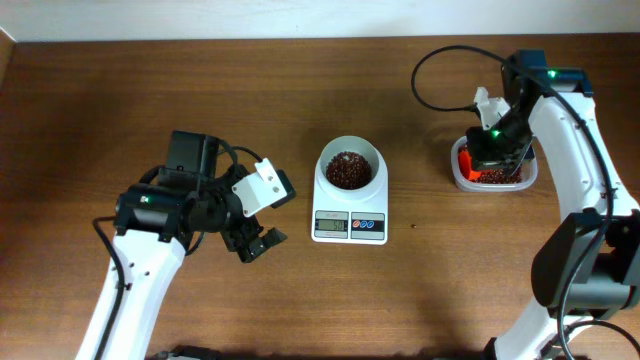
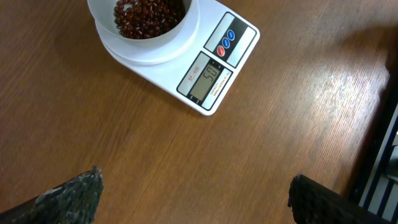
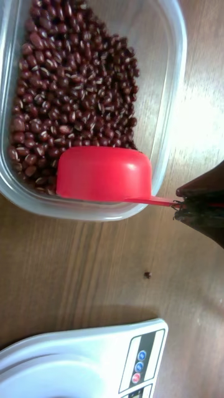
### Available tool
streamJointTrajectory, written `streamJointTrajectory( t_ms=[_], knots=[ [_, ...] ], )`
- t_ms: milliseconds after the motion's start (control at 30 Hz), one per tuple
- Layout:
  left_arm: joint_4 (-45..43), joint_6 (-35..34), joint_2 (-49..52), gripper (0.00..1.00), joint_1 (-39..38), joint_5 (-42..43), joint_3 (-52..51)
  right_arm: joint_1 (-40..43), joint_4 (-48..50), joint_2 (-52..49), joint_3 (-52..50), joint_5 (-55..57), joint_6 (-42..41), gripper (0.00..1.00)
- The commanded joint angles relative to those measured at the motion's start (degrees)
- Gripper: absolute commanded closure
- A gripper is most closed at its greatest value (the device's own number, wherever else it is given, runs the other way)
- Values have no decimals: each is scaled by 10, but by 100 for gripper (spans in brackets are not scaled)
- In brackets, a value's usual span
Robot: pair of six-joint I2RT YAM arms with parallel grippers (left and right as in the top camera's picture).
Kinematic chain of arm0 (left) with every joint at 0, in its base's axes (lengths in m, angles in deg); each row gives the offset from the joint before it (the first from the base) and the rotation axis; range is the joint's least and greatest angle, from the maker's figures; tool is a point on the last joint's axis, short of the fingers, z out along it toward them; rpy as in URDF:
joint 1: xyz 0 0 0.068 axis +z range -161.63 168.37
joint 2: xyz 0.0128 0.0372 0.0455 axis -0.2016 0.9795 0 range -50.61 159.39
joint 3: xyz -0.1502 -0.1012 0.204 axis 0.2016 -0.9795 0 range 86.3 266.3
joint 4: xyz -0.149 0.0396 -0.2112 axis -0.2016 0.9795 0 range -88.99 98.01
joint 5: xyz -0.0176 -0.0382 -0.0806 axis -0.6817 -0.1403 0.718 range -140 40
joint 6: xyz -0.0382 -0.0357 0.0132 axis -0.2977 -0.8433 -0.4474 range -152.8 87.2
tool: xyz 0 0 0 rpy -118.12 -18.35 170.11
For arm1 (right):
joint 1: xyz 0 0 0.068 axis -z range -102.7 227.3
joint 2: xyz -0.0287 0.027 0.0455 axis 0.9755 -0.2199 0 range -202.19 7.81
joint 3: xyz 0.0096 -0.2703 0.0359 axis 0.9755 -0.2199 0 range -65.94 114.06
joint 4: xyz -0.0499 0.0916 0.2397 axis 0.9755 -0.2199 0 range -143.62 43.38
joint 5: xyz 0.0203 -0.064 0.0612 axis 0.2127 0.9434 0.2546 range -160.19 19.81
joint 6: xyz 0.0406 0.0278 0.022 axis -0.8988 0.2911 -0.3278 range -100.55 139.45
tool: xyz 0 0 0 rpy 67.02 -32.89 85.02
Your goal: Scoop and weigh 50g on scale
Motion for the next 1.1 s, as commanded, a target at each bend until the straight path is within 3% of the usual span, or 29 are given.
streamJointTrajectory(
  t_ms=[0,200,767,1067],
  knots=[
    [0,-7,-1,1,-2,2,-3,-2,20,-2,-18,-34,-13,96],
    [0,-7,-1,1,-2,2,-3,4,63,-2,-43,35,-20,96],
    [0,-7,-1,1,-2,2,-3,124,65,-2,-42,37,-19,96],
    [0,-7,-1,1,-2,2,-3,139,41,28,41,-71,-17,96]
  ],
)
